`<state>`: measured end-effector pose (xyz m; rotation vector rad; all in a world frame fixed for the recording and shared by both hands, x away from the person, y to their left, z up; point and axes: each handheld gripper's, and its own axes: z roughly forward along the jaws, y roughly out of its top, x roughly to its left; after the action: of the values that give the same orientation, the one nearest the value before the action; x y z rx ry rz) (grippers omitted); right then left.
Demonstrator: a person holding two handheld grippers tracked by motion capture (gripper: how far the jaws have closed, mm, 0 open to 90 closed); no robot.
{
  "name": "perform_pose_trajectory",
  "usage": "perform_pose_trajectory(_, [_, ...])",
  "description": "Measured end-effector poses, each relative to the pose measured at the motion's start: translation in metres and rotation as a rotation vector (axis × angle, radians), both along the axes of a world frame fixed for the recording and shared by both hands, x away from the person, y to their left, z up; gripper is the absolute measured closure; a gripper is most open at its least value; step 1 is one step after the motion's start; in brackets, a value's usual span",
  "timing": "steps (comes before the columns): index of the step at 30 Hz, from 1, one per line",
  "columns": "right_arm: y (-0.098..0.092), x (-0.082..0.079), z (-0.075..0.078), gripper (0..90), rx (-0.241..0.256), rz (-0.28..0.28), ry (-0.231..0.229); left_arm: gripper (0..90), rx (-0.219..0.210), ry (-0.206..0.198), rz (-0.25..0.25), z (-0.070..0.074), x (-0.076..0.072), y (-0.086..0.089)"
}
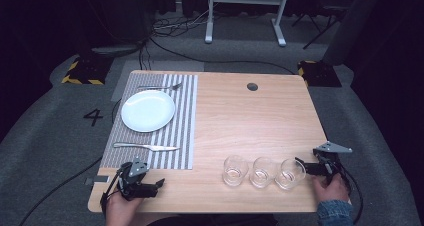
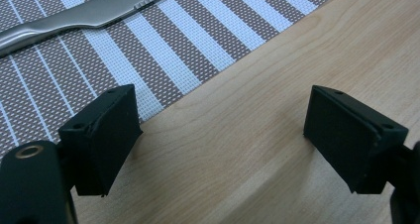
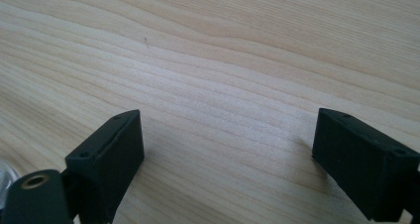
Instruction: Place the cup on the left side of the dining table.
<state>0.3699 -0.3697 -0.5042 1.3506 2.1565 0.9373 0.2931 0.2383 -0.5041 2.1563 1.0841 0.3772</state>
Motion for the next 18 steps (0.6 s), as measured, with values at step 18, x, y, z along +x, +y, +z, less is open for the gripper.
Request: perform_pose_trajectory(18, [0.0,0.0,0.0,12.8,0.0,0.0,0.0,3.8,-0.165,-0.157,0.021,0.055,-0.015,0.007])
